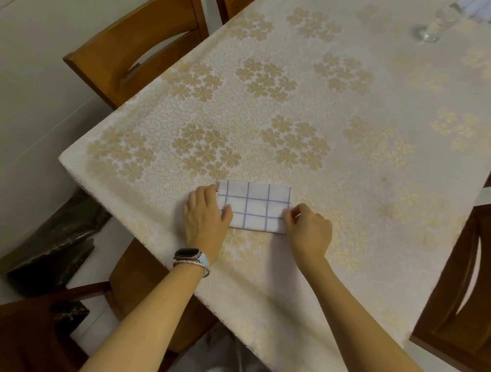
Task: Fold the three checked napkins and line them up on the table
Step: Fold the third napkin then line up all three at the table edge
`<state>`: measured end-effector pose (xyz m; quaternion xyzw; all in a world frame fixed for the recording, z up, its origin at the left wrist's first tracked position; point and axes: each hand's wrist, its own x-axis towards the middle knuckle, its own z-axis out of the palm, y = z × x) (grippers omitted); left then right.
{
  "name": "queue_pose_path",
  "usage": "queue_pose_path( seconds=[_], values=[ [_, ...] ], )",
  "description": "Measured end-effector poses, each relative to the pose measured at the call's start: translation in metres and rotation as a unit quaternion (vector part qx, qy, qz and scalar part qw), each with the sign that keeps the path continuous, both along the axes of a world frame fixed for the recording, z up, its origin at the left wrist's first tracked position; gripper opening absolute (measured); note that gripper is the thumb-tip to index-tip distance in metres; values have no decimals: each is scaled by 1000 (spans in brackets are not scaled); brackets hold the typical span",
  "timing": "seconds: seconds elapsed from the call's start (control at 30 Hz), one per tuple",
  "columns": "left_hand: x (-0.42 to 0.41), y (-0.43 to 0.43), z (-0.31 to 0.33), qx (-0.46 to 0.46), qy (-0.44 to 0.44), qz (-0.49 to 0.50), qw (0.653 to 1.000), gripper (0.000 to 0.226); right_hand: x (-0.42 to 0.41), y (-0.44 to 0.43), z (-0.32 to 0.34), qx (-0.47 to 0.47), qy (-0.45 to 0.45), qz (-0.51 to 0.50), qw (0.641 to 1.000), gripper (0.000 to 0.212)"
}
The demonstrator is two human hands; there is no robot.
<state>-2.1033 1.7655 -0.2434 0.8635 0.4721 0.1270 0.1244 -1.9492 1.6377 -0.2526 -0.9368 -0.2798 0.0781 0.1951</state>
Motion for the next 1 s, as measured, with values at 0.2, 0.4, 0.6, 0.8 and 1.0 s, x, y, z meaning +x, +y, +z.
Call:
queue_pose_path(
  seconds=[0.2,0.4,0.6,0.8,1.0],
  values=[
    [23,-9,-20,11,41,-257,965,52,3,1,1,-11,4,10,1000,26],
    [20,-4,-36,16,135,-263,955,61,3,3,3,-5,-149,89,985,20],
    [20,-1,-36,18,154,-266,952,66,0,14,-17,-25,-104,312,944,52],
    [11,11,-36,-17,153,-226,962,83,9,9,-26,-85,-62,326,939,63],
    [10,13,-32,-46,119,-232,964,78,8,13,-17,-86,-34,312,945,64]
  ],
)
